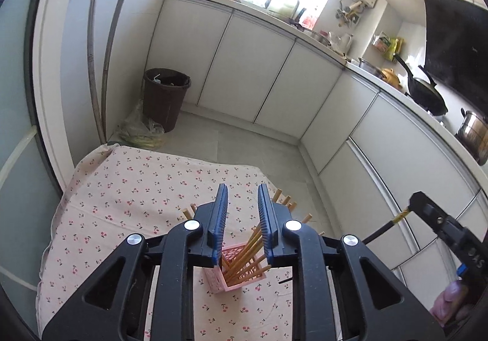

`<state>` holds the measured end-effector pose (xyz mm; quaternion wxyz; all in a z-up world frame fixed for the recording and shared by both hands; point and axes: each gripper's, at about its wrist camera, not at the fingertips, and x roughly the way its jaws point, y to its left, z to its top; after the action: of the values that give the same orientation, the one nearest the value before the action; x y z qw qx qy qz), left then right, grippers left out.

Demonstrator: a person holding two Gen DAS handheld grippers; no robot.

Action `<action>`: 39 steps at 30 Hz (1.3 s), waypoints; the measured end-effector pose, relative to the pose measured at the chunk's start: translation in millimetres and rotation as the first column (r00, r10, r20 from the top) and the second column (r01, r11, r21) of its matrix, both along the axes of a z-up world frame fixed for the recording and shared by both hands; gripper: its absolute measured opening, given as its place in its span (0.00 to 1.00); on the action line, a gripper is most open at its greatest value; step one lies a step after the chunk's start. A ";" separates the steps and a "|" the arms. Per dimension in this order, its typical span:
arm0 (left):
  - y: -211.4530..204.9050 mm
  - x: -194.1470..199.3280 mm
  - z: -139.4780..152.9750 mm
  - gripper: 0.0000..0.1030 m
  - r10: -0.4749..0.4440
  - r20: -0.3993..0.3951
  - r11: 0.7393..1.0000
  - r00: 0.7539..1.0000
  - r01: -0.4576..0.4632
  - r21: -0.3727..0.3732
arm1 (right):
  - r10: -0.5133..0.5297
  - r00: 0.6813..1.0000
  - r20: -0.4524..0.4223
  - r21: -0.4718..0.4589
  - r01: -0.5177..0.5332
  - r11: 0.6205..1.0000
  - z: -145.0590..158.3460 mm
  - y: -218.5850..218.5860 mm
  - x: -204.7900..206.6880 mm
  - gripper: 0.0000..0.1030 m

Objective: Organize utensils

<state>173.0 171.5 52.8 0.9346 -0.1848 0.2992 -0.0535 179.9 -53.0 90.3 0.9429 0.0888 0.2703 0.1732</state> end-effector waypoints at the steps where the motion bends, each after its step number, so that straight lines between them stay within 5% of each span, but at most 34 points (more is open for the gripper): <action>1: 2.7 -0.1 -0.3 0.21 0.004 -0.001 1.000 1.000 -0.004 -0.003 | -0.001 1.000 -0.002 -0.006 0.001 1.000 -1.2 3.9 3.3 0.07; 14: 18.6 8.4 -14.7 0.25 0.011 -0.050 0.999 0.999 -0.013 -0.037 | -0.018 0.998 -0.054 -0.047 0.016 0.999 -50.7 45.4 48.8 0.08; 17: 20.6 1.2 -6.8 0.30 0.012 -0.023 0.999 1.000 -0.013 -0.030 | -0.032 0.999 -0.035 -0.060 0.030 0.998 -56.1 48.2 46.6 0.22; 19: 19.6 -4.4 -1.8 0.33 0.016 -0.004 1.000 1.000 -0.016 -0.020 | -0.035 0.999 -0.028 -0.053 0.034 0.998 -52.0 45.6 39.8 0.23; 26: -8.6 -33.5 17.6 0.36 0.046 0.075 0.992 0.996 -0.055 0.117 | -0.080 0.997 0.013 -0.079 0.080 0.994 -26.6 31.0 0.9 0.24; 28: -19.5 -43.3 20.4 0.41 0.047 0.093 0.985 0.995 -0.062 0.163 | -0.100 0.995 0.028 -0.092 0.103 0.990 -23.9 25.1 -11.1 0.28; 32: -42.0 -63.0 15.5 0.55 0.035 0.118 0.967 0.992 -0.063 0.245 | -0.142 0.989 0.031 -0.105 0.144 0.984 -28.5 8.7 -36.3 0.52; 39: -64.7 -93.5 -21.0 0.68 0.053 0.087 0.940 0.995 -0.079 0.333 | -0.218 0.976 -0.004 -0.144 0.216 0.966 -60.3 -16.2 -68.6 0.64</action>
<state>79.5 106.8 31.7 0.9644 -0.0307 0.2615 0.0226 111.3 -69.2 30.0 0.9574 0.0520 0.2797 0.0485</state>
